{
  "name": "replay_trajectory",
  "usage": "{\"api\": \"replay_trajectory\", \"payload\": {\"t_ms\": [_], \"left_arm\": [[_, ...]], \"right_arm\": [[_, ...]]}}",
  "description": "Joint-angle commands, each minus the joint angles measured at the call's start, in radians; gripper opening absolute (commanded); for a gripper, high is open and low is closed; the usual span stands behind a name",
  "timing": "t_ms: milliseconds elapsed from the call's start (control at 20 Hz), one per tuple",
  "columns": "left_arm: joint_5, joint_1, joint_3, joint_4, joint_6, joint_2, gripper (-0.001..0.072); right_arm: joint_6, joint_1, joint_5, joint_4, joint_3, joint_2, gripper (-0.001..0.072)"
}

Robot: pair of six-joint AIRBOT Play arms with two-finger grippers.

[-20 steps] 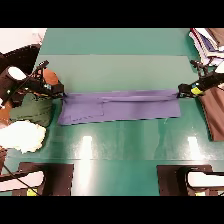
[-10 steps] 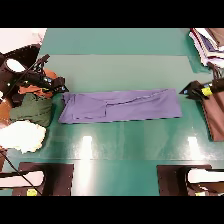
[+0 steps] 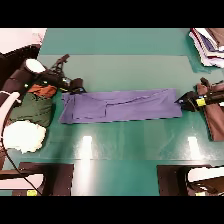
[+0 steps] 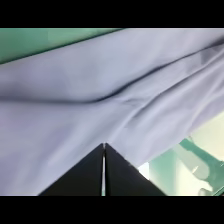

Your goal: Fold the shirts.

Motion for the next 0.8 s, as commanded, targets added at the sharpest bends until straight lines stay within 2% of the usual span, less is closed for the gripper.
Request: {"api": "replay_trajectory", "payload": {"t_ms": [0, 150, 200, 500, 750], "left_arm": [[0.149, -0.13, 0.002, -0.003, -0.082, -0.042, 0.0024], [0.179, -0.214, 0.042, -0.009, -0.087, -0.126, 0.0023], [0.168, -0.238, 0.071, -0.01, -0.087, -0.163, 0.0023], [0.155, -0.336, 0.218, -0.011, -0.113, -0.327, 0.0023], [0.148, -0.389, 0.301, -0.011, -0.12, -0.406, 0.0023]], "right_arm": [[-0.008, 0.083, -0.027, 0.017, 0.054, -0.056, 0.0452], [-0.033, 0.124, 0.011, 0.014, 0.105, -0.063, 0.0031], [-0.034, 0.129, 0.025, 0.015, 0.122, -0.05, 0.0012], [-0.005, 0.157, 0.109, 0.174, 0.29, 0.149, 0.0011], [0.08, 0.333, 0.109, 0.179, 0.425, 0.243, 0.0011]]}}
